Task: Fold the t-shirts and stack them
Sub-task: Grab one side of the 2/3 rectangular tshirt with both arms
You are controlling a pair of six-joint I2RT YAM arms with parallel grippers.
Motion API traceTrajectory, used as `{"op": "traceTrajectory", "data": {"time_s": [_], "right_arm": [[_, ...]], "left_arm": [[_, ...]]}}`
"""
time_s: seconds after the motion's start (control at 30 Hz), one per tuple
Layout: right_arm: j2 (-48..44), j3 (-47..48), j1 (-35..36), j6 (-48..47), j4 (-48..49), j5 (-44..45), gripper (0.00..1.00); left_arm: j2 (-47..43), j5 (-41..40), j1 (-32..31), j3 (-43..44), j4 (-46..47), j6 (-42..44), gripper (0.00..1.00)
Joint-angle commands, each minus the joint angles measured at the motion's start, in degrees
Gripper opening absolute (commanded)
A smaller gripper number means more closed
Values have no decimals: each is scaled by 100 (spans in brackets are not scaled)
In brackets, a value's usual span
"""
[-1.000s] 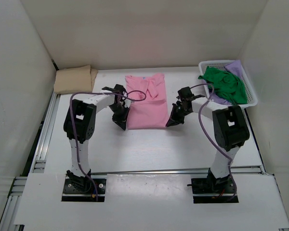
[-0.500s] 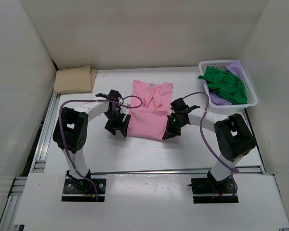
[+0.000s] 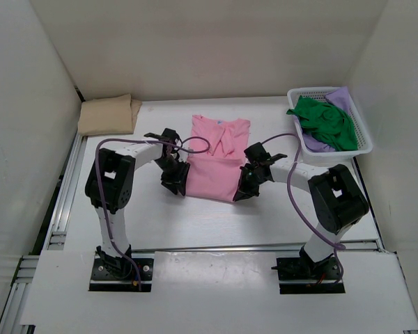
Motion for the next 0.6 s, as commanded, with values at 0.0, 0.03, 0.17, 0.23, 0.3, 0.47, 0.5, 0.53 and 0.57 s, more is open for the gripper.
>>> {"op": "traceTrajectory", "data": {"time_s": [0.0, 0.03, 0.17, 0.23, 0.3, 0.47, 0.5, 0.53, 0.57], "right_arm": [[-59, -3, 17, 65, 105, 151, 0], [-59, -3, 17, 65, 105, 151, 0], [-59, -3, 17, 65, 105, 151, 0], [-59, -3, 17, 65, 52, 151, 0], [-59, -3, 17, 13, -78, 151, 0], [-507, 59, 70, -93, -527, 204, 0], [-595, 59, 70, -145, -632, 204, 0], [-804, 111, 192, -207, -868, 204, 0], [-920, 112, 263, -207, -992, 204, 0]], "left_arm": [[389, 214, -39, 38, 449, 102, 47], [460, 215, -39, 108, 449, 102, 43], [513, 83, -39, 161, 449, 102, 23], [565, 30, -39, 161, 449, 102, 10], [374, -74, 23, 100, 449, 102, 10], [-566, -751, 23, -242, 151, 102, 10], [-725, -874, -30, -304, 28, 102, 10], [-1005, -1102, -91, -304, -286, 102, 10], [-1155, -1226, -248, -304, -455, 102, 10]]}}
